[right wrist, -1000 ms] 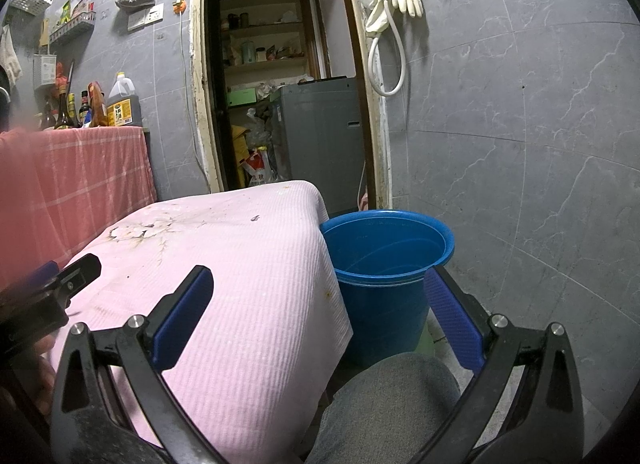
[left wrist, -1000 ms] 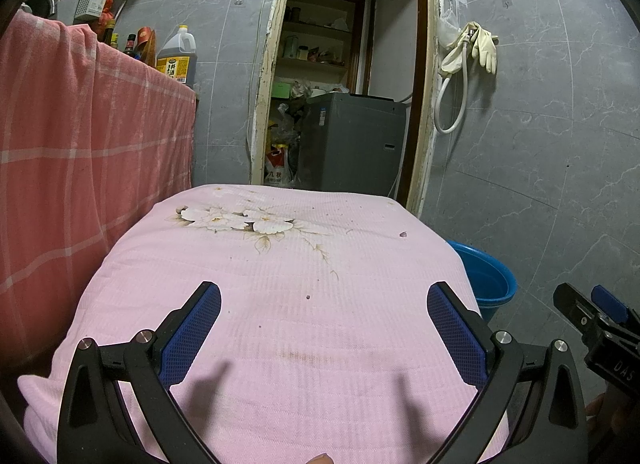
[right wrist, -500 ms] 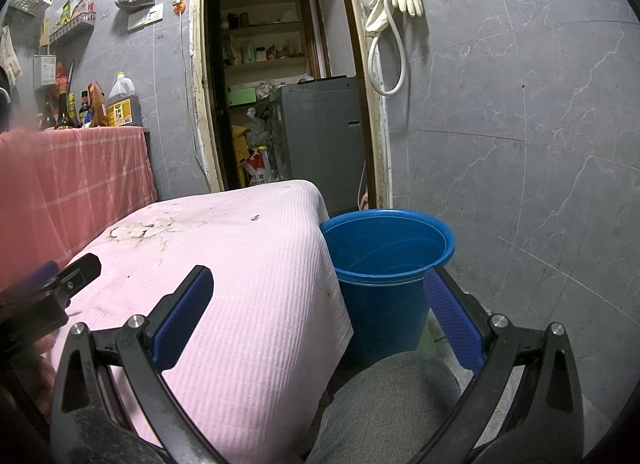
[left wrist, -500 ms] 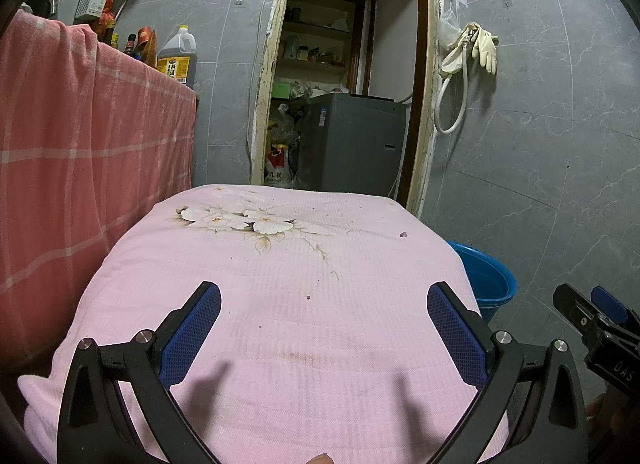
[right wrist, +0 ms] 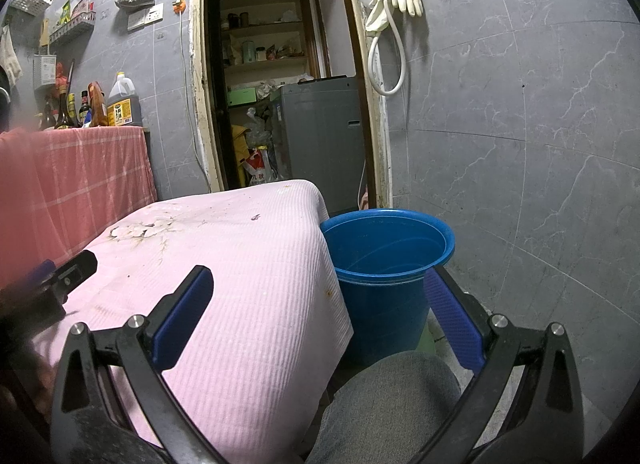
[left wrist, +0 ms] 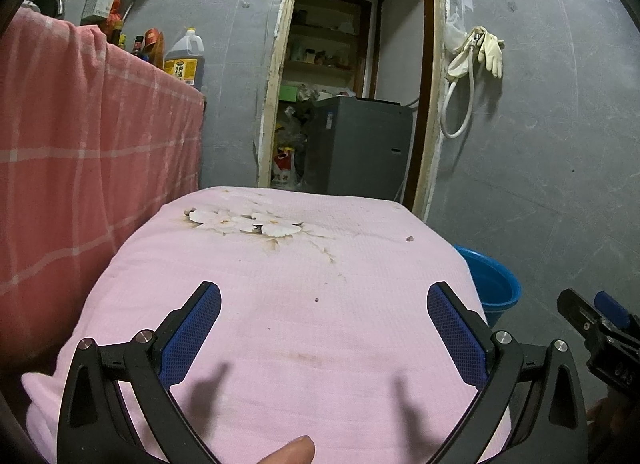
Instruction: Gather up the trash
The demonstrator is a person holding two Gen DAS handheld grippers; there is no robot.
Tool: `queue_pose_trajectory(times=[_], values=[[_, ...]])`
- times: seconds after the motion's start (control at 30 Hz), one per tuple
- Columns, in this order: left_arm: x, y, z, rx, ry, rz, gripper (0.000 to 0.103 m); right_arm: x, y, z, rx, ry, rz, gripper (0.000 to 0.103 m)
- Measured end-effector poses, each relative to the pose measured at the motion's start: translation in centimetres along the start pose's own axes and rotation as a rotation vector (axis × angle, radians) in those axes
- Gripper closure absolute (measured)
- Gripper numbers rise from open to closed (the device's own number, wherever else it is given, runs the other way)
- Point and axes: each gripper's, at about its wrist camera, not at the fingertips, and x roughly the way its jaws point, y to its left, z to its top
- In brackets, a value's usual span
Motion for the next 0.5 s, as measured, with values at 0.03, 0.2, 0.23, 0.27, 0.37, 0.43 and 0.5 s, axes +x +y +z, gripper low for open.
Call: queue_pose_trajectory(times=[0.03, 0.2, 0.23, 0.27, 0.37, 0.43, 0.5], values=[[0.05, -0.09, -0.01, 0.002, 0.000, 0.005, 0.002, 0.05, -0.02, 0.02, 0.000, 0.000, 0.000, 0.000], [0.11, -0.23, -0.05, -0.004, -0.004, 0.017, 0.002, -0.01, 0.03, 0.01, 0.000, 0.001, 0.000, 0.000], [0.07, -0.25, -0.09, -0.005, -0.005, 0.018, 0.002, 0.03, 0.03, 0.03, 0.001, 0.000, -0.001, 0.000], [0.07, -0.24, -0.09, -0.005, -0.005, 0.019, 0.002, -0.02, 0.05, 0.02, 0.001, 0.001, -0.001, 0.000], [0.13, -0.54, -0.08, -0.005, -0.006, 0.024, 0.002, -0.06, 0.12, -0.03, 0.000, 0.001, 0.000, 0.000], [0.11, -0.67, -0.12, -0.006, -0.007, 0.025, 0.002, -0.24, 0.22, -0.14, 0.000, 0.001, 0.001, 0.000], [0.18, -0.69, -0.12, -0.008, -0.007, 0.025, 0.002, -0.12, 0.16, -0.09, 0.000, 0.001, 0.000, 0.000]])
